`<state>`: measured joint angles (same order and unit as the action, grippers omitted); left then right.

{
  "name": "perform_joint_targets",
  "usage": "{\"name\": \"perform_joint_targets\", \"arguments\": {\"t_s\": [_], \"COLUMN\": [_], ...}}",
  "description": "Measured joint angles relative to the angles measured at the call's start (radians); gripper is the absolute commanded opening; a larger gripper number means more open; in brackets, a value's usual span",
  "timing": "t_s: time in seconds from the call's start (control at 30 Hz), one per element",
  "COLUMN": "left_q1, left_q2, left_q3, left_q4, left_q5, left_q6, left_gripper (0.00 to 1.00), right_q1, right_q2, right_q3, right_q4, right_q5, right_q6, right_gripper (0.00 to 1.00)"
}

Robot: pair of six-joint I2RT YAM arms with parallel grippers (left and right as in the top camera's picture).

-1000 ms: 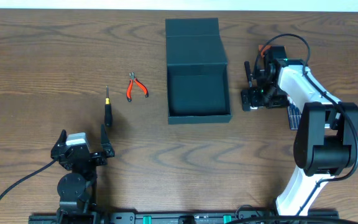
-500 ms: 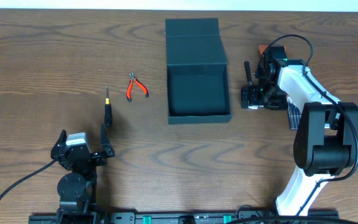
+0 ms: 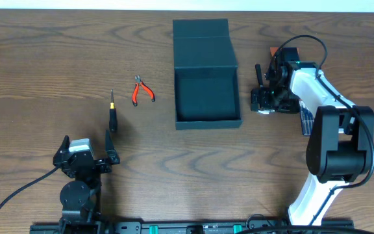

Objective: Pack container
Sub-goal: 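Lower the right gripper and close it on the hammer head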

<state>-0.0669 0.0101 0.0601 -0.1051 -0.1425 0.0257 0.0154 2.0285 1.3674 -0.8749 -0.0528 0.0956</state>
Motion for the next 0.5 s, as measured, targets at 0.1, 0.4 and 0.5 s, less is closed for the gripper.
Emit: {"name": "perform_joint_targets", "arguments": {"t_s": [0.1, 0.4, 0.5], "left_q1": [0.000, 0.000, 0.000], "left_q2": [0.000, 0.000, 0.000], "left_q3": [0.000, 0.000, 0.000], "left_q4": [0.000, 0.000, 0.000], "left_q5": [0.000, 0.000, 0.000], "left_q6": [0.000, 0.000, 0.000], "left_gripper": [0.99, 0.99, 0.99], "right_q1": [0.000, 0.000, 0.000], "right_q2": [0.012, 0.020, 0.020], "right_q3": [0.001, 0.008, 0.008], "right_q4": [0.000, 0.003, 0.003], "right_q5": [0.006, 0.016, 0.017], "right_q6": [0.000, 0.003, 0.003], "right_gripper": [0.99, 0.99, 0.99]}}
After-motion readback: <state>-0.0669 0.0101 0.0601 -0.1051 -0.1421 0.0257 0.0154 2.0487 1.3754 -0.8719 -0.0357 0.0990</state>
